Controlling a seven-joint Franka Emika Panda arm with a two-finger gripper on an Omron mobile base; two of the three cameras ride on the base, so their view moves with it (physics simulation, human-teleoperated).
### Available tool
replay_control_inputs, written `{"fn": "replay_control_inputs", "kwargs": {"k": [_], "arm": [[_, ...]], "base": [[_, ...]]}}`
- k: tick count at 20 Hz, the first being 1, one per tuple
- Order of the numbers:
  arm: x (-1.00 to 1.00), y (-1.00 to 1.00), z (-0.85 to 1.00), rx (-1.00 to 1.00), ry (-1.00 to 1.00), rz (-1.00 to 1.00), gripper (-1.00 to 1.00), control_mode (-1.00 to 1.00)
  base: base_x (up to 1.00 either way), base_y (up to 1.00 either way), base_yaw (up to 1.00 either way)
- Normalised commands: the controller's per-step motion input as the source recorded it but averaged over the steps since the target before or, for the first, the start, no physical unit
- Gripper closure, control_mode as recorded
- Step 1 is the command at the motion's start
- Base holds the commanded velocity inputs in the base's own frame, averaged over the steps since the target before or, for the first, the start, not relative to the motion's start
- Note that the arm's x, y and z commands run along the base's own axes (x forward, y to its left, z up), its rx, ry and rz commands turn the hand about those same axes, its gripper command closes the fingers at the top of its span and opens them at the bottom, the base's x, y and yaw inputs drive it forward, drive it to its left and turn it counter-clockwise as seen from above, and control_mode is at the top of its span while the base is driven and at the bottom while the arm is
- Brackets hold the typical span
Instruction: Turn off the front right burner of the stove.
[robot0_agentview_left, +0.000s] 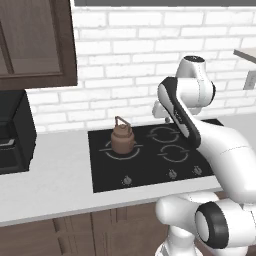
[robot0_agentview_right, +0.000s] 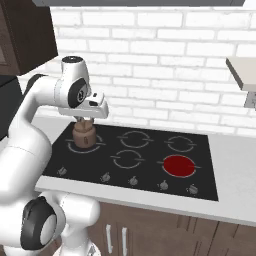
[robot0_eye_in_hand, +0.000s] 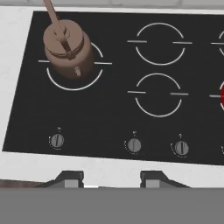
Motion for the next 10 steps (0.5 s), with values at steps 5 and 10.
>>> {"fn": "replay_control_inputs", "kwargs": {"k": [5, 10], "arm": [[-0.01, -0.18, -0.07, 0.0, 0.0, 0.0, -1.0, -1.0], [-0.24, -0.47, -0.15, 0.0, 0.0, 0.0, -1.0, -1.0]], "base": [[0.0, 0.0, 0.0], [0.0, 0.0, 0.0]]}}
